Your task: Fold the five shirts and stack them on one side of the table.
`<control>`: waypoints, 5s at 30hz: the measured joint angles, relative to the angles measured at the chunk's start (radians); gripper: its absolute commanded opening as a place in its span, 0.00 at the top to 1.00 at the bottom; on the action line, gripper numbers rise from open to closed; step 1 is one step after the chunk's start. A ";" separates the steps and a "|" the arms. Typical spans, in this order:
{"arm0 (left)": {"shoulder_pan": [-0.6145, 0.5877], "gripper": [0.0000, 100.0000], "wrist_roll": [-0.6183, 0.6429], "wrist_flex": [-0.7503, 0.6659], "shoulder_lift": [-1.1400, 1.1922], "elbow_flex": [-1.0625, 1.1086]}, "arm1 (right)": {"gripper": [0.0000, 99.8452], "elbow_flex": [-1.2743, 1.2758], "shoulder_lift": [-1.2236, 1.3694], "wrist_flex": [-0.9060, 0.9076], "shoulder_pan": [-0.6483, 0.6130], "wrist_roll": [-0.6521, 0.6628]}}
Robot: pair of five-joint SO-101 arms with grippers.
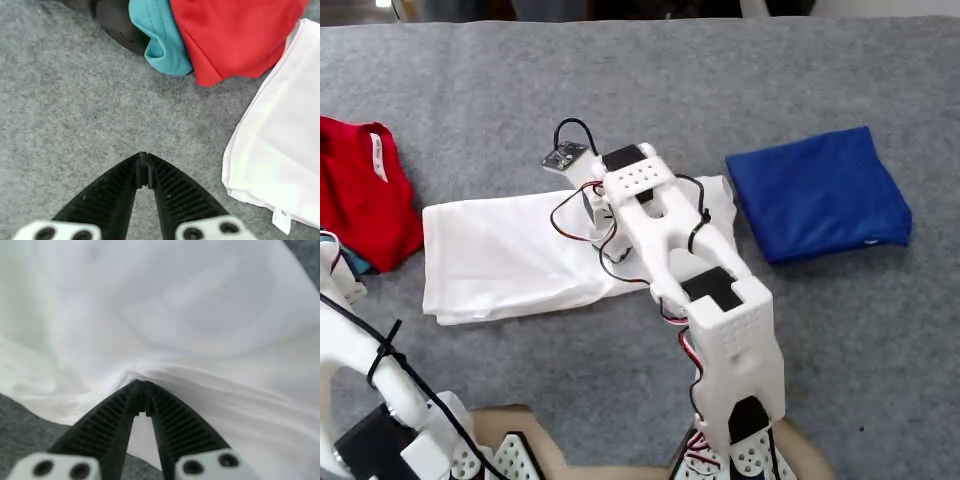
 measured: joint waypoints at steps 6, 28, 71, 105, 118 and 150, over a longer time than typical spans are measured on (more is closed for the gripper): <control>0.000 0.89 0.000 0.020 0.000 -0.006 | 0.99 0.009 -0.213 0.114 0.008 -0.002; 0.203 0.71 -0.058 0.052 0.325 -0.250 | 0.99 0.319 -0.965 -0.249 0.258 0.080; 0.382 0.92 -0.080 0.041 0.928 -0.585 | 0.99 0.405 -0.987 -0.405 0.253 0.209; 0.799 0.97 -0.075 0.048 0.603 -0.582 | 0.99 0.219 -0.988 -0.405 0.585 0.160; 1.123 0.97 0.198 0.048 0.539 -0.701 | 0.99 0.130 -0.990 -0.405 0.832 0.160; 1.442 0.72 0.453 -0.259 0.736 -0.810 | 0.99 0.123 -0.990 -0.405 0.902 0.180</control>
